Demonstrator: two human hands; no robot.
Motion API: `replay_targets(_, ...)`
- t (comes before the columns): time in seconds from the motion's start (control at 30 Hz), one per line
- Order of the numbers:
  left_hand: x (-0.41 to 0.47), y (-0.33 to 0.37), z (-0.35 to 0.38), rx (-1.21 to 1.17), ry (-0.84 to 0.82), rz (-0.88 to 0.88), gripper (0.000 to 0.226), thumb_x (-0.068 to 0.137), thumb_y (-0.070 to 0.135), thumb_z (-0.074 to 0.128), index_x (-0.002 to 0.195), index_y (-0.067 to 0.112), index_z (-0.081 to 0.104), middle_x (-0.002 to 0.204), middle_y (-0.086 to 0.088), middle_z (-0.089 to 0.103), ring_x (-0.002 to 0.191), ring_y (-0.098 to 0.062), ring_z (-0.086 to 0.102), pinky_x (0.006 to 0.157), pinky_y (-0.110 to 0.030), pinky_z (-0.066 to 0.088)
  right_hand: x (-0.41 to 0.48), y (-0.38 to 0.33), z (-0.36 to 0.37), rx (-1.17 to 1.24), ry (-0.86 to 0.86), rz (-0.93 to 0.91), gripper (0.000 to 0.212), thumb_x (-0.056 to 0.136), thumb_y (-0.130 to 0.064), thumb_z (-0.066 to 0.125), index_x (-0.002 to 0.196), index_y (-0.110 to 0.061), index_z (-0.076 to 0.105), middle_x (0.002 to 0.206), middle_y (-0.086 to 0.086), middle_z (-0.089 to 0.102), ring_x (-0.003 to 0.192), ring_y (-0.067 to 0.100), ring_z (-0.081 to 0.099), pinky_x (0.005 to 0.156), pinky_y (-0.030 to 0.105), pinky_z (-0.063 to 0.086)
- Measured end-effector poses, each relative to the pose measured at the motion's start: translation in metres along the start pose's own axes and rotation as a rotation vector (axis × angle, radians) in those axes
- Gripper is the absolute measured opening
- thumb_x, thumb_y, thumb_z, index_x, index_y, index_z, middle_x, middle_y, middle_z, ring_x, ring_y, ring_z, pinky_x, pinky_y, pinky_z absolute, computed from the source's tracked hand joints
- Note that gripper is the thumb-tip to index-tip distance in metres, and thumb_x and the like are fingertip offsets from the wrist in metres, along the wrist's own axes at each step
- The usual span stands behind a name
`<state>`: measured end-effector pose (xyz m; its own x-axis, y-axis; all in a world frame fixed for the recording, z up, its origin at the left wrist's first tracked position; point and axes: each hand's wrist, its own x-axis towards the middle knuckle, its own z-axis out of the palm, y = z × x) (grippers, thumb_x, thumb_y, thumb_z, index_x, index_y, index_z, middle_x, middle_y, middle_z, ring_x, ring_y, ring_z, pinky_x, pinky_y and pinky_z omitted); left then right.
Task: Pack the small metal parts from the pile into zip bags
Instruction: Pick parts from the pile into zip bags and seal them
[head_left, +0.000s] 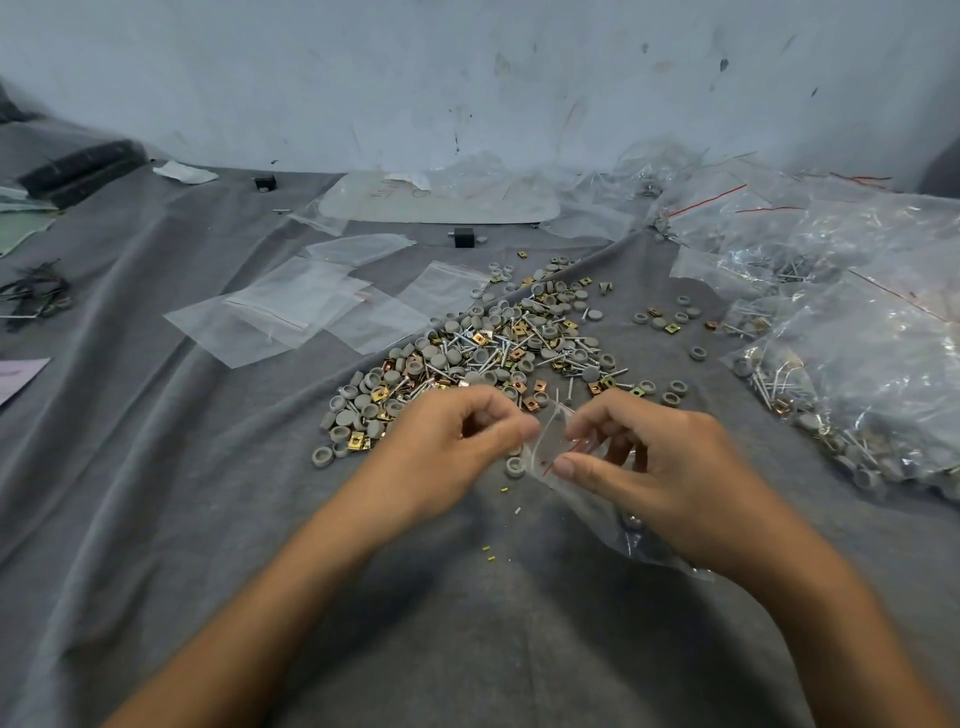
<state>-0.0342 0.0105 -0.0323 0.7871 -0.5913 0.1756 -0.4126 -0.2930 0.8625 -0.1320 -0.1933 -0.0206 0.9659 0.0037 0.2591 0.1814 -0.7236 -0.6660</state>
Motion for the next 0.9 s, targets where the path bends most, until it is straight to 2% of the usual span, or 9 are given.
replay_targets(0.13,0.008,-0.014,-0.038,0.276,0.192,-0.049,0.013,0.097,0.035,0.061,0.088,0.041,0.068,0.081,0.018,0.068,0.074,0.002,0.060,0.068,-0.029,0.048,0.000,0.003,-0.001,0.011,0.011,0.013,0.028,0.077,-0.059,0.071,0.093,-0.036,0.065,0.091,-0.022,0.066,0.080,0.008,0.064,0.070,0.027,0.052)
replay_targets(0.2,0.008,-0.019,-0.049,0.367,0.242,-0.101,0.014,0.098,0.027,0.063,0.093,0.039,0.068,0.087,0.024,0.066,0.082,0.001,0.061,0.075,-0.031,0.050,0.000,0.003,-0.001,-0.004,0.009,0.006,0.028,0.077,-0.060,0.070,0.093,-0.037,0.064,0.092,-0.022,0.066,0.080,0.008,0.064,0.068,0.021,0.050)
replay_targets(0.33,0.009,-0.024,-0.045,0.506,0.167,-0.103,0.012,0.096,0.027,0.065,0.094,0.039,0.066,0.089,0.021,0.063,0.084,0.000,0.059,0.072,-0.029,0.043,-0.001,0.003,-0.001,-0.012,0.000,0.010,0.027,0.078,-0.060,0.070,0.092,-0.038,0.064,0.092,-0.022,0.066,0.080,0.007,0.063,0.065,0.019,0.048)
replay_targets(0.43,0.012,-0.027,-0.037,0.633,0.102,-0.078,0.012,0.097,0.029,0.063,0.106,0.034,0.069,0.103,0.013,0.063,0.101,-0.013,0.058,0.086,-0.036,0.046,0.000,0.004,-0.001,-0.003,0.001,0.021,0.029,0.077,-0.061,0.069,0.092,-0.036,0.064,0.091,-0.021,0.066,0.080,0.007,0.063,0.067,0.025,0.051)
replay_targets(0.5,0.016,-0.030,-0.033,0.719,0.083,-0.085,0.021,0.098,0.038,0.061,0.115,0.032,0.069,0.113,0.005,0.062,0.113,-0.019,0.055,0.095,-0.039,0.044,0.000,0.004,0.000,-0.001,-0.001,0.023,0.030,0.077,-0.061,0.069,0.092,-0.036,0.064,0.090,-0.020,0.066,0.080,0.007,0.064,0.069,0.027,0.052)
replay_targets(0.57,0.018,-0.031,-0.028,0.787,0.064,-0.100,0.033,0.098,0.046,0.057,0.125,0.031,0.066,0.119,0.001,0.061,0.119,-0.022,0.051,0.096,-0.037,0.043,0.000,0.003,0.001,0.003,0.001,0.023,0.029,0.077,-0.059,0.070,0.092,-0.035,0.064,0.090,-0.019,0.066,0.079,0.008,0.063,0.069,0.029,0.053)
replay_targets(0.63,0.020,-0.030,-0.022,0.862,0.048,-0.089,0.038,0.099,0.049,0.052,0.130,0.030,0.063,0.118,0.000,0.059,0.118,-0.023,0.051,0.093,-0.037,0.041,0.000,0.003,0.001,0.003,0.004,0.023,0.027,0.078,-0.057,0.071,0.092,-0.036,0.063,0.089,-0.019,0.066,0.078,0.008,0.063,0.069,0.030,0.053)
replay_targets(0.77,0.017,-0.028,-0.013,0.952,0.044,0.008,0.032,0.103,0.040,0.048,0.126,0.029,0.067,0.106,0.001,0.057,0.109,-0.021,0.052,0.085,-0.033,0.039,0.000,0.002,0.003,0.003,-0.002,0.020,0.025,0.079,-0.054,0.074,0.094,-0.037,0.062,0.088,-0.019,0.065,0.077,0.008,0.063,0.069,0.031,0.053)
replay_targets(0.9,0.016,-0.029,-0.015,0.891,0.053,0.007,0.028,0.102,0.039,0.051,0.120,0.027,0.069,0.104,0.002,0.058,0.107,-0.019,0.052,0.087,-0.031,0.039,0.000,0.001,0.003,0.009,-0.007,0.028,0.025,0.079,-0.054,0.074,0.095,-0.038,0.063,0.088,-0.018,0.066,0.078,0.009,0.063,0.070,0.034,0.053)
